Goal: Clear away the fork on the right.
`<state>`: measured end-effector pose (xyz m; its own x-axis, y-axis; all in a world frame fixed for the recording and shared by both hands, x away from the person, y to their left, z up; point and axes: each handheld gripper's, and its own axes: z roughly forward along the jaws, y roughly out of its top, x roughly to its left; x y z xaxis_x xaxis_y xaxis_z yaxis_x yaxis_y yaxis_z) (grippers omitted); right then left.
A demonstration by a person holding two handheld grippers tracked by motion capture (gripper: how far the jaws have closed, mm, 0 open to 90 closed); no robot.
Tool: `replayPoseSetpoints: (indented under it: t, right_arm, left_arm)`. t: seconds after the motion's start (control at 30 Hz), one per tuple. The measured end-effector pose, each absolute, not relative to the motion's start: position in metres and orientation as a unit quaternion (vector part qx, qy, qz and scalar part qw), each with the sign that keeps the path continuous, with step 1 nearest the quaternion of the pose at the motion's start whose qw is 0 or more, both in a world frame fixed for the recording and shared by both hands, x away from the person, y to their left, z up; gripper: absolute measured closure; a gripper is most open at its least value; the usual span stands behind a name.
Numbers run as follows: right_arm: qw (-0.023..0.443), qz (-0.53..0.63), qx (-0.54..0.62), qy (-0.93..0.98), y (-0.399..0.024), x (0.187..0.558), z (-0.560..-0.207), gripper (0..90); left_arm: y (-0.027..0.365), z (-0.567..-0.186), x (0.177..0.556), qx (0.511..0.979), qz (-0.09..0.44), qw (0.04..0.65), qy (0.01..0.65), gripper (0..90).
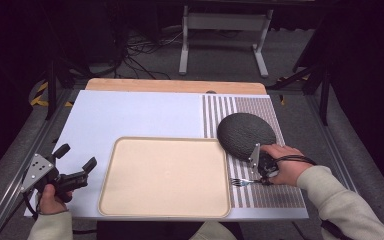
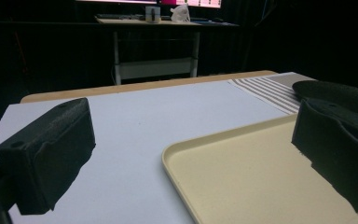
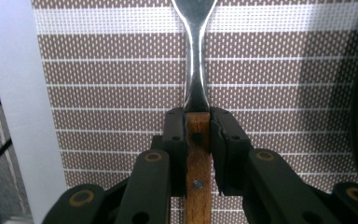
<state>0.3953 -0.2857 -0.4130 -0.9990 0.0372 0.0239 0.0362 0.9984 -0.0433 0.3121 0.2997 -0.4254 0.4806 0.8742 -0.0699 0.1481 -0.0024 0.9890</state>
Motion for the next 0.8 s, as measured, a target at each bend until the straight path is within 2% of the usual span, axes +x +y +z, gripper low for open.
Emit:
replayPoseSetpoints:
  t: [0.37, 0.5, 0.8]
  right_arm:
    - [0.009, 0.025, -0.006, -1.000, -0.284, 0.395, -0.413, 77.4]
    - [0.021, 0.013, -0.020, -0.999, -0.285, 0.394, -0.411, 77.5]
    - [0.001, -0.009, -0.032, -0.999, -0.283, 0.394, -0.386, 77.5]
  left_arm:
    - [0.300, -0.425, 0.312, 0.634, 0.314, 0.581, 0.403, 0.0]
    - [0.300, -0.425, 0.312, 0.634, 0.314, 0.581, 0.403, 0.0]
    - [0.300, -0.425, 0.312, 0.634, 0.314, 0.581, 0.403, 0.0]
